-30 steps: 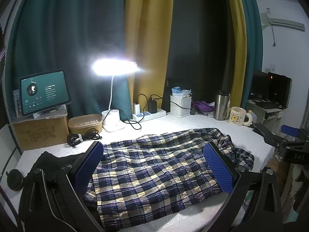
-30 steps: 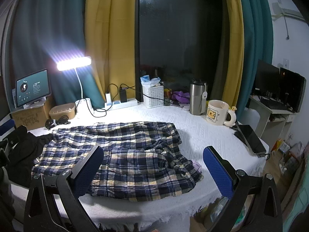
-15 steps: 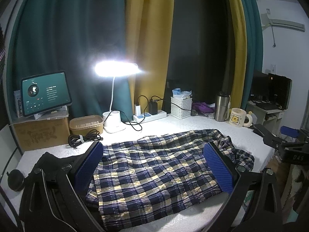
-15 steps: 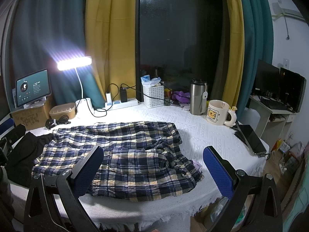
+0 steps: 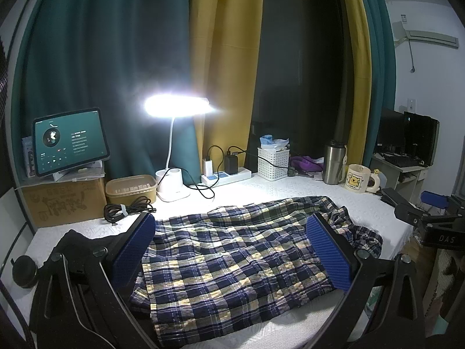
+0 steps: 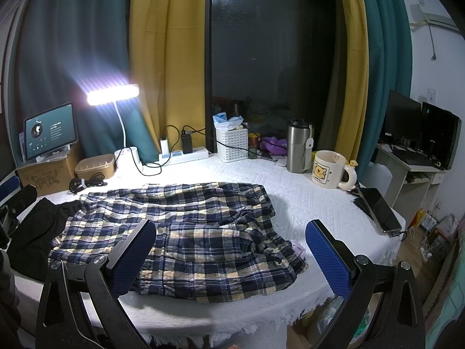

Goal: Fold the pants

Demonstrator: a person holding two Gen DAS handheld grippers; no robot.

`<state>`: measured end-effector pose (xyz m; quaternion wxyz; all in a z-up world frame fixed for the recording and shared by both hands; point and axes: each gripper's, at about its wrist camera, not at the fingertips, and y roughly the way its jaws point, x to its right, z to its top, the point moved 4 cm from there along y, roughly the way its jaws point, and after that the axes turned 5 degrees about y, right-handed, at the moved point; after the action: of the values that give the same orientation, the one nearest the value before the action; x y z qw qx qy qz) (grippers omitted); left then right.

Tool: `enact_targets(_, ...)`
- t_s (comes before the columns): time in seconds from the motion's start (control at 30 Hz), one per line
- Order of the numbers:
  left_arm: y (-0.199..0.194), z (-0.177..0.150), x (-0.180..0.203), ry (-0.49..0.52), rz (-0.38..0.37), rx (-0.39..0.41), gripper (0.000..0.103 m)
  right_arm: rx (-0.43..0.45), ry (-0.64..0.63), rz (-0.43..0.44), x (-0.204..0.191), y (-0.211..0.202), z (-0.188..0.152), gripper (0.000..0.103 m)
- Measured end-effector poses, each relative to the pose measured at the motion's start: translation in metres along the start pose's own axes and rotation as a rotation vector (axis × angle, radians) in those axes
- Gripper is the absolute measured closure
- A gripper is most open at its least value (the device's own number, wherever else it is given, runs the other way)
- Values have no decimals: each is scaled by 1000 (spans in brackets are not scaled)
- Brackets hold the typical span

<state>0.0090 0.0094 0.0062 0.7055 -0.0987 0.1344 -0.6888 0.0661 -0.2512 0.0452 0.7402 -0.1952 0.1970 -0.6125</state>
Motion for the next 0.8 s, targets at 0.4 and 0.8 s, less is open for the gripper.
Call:
enact_targets(0.4,0,0,-2,3,0,-1,1,-30,1,7,-4,16,-6,0)
enact_targets(0.8,26,0,-8,11,13,-35,1,-97,-4,22,-6,53,-6,0)
